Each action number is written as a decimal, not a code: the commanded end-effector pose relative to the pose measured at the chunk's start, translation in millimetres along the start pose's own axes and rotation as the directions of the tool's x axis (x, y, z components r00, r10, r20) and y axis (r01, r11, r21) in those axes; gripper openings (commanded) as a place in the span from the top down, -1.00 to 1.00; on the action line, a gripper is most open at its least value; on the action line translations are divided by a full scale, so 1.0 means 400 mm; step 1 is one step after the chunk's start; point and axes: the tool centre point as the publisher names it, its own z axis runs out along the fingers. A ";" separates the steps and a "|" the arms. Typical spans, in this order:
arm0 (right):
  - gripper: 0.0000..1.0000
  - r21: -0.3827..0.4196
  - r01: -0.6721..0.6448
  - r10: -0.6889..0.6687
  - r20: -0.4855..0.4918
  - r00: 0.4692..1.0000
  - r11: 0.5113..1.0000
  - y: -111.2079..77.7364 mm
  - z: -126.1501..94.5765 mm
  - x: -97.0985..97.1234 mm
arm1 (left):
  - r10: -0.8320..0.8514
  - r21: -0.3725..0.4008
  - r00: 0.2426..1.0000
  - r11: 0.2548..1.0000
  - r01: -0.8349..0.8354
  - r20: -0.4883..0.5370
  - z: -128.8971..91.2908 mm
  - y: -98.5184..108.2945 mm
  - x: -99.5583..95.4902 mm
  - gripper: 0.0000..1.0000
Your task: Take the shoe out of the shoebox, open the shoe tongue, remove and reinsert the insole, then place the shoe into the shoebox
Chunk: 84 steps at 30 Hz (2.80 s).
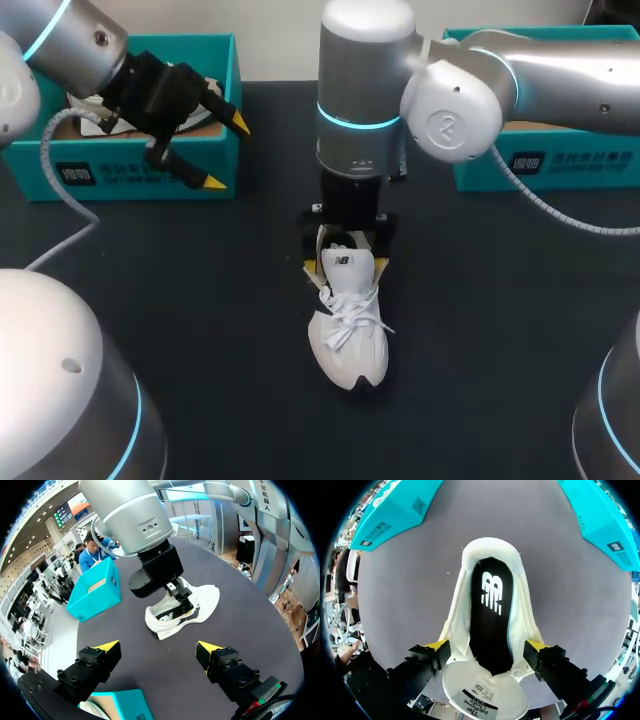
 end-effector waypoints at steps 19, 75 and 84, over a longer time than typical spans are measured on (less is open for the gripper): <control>-1.00 -0.007 -0.099 0.099 0.031 0.995 0.995 -0.135 -0.070 -0.008 | 0.000 -0.002 1.000 1.000 0.000 0.000 0.000 0.001 0.001 -1.00; 0.91 -0.003 -0.031 0.031 -0.020 0.999 1.000 -0.046 -0.042 0.002 | 0.000 -0.002 1.000 1.000 0.000 0.000 0.000 0.001 0.001 -1.00; 0.94 -0.022 -0.003 0.003 0.006 1.000 1.000 -0.027 -0.066 -0.024 | 0.000 -0.002 1.000 1.000 0.000 0.000 0.000 0.001 0.001 -1.00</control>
